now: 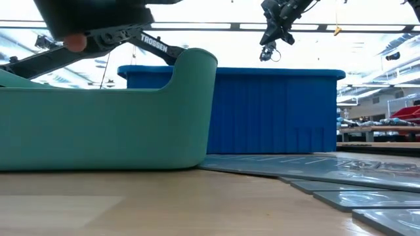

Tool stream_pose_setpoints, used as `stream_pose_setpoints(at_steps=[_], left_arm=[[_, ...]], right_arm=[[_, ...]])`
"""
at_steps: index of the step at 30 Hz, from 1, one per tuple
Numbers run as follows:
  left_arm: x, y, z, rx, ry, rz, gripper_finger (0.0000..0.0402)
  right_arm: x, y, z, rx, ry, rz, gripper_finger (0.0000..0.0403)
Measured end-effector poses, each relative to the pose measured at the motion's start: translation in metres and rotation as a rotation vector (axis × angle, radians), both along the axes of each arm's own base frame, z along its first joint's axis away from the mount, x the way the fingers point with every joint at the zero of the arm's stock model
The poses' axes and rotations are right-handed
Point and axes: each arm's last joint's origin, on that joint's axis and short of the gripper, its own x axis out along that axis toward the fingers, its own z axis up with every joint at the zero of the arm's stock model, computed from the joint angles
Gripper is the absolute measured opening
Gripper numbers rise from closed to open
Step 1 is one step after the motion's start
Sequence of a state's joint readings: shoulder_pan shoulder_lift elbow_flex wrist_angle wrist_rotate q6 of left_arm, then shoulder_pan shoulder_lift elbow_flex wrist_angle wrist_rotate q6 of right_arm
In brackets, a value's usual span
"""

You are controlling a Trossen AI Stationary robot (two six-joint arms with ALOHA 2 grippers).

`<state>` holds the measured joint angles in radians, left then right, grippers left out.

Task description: Sort Items/Unsort Items

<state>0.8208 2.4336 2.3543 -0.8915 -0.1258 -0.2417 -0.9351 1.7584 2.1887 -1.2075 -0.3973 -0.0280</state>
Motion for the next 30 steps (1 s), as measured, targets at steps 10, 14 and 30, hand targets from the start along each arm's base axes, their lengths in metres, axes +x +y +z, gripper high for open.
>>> stream_pose_setpoints(at_steps=[10,14,30], left_arm=[[-0.020,0.020,0.002,0.029,0.008,0.036,0.0155],[-0.027,0.026,0.001,0.025,-0.006,0.021,0.0201],[-0.023,0.038,-0.027,0.025,0.008,-0.032,0.0245]], right_arm=[[0.004,0.004,0.000,0.004,0.003,0.018,0.0003],[0.005,0.004,0.000,-0.001,0.000,0.019,0.0002],[0.007,0.006,0.000,-0.002,0.000,0.028,0.0002]])
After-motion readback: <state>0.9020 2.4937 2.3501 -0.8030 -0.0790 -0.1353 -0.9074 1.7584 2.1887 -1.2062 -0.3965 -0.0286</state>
